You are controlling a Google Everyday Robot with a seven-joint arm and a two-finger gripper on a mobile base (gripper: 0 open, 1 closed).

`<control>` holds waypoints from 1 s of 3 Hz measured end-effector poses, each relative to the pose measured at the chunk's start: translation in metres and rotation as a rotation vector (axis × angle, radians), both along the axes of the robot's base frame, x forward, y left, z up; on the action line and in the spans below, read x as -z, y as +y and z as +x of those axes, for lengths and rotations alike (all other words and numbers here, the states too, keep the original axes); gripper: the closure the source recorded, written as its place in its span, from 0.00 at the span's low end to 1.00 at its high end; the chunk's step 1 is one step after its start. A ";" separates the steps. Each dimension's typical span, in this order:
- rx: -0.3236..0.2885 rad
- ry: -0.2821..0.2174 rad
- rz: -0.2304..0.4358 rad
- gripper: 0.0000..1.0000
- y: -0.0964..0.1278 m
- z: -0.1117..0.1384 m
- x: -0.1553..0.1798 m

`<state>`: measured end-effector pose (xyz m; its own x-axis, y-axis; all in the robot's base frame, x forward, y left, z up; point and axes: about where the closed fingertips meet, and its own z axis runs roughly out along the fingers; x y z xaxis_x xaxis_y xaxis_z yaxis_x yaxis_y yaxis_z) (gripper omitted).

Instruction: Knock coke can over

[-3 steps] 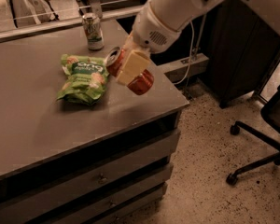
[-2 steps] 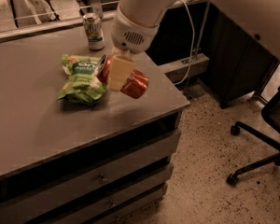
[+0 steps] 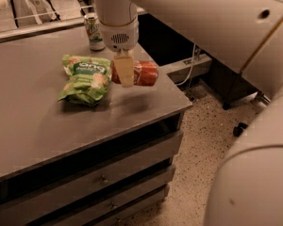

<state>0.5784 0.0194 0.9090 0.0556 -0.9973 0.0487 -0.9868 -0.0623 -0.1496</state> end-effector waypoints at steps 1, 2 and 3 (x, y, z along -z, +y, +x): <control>-0.007 -0.018 -0.109 0.82 -0.026 0.030 0.014; -0.036 0.048 -0.106 0.58 -0.037 0.042 0.043; -0.071 0.115 -0.057 0.35 -0.030 0.035 0.064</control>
Offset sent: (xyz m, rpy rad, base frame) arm 0.0319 -0.0528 -0.0796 -0.0887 0.2263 0.0687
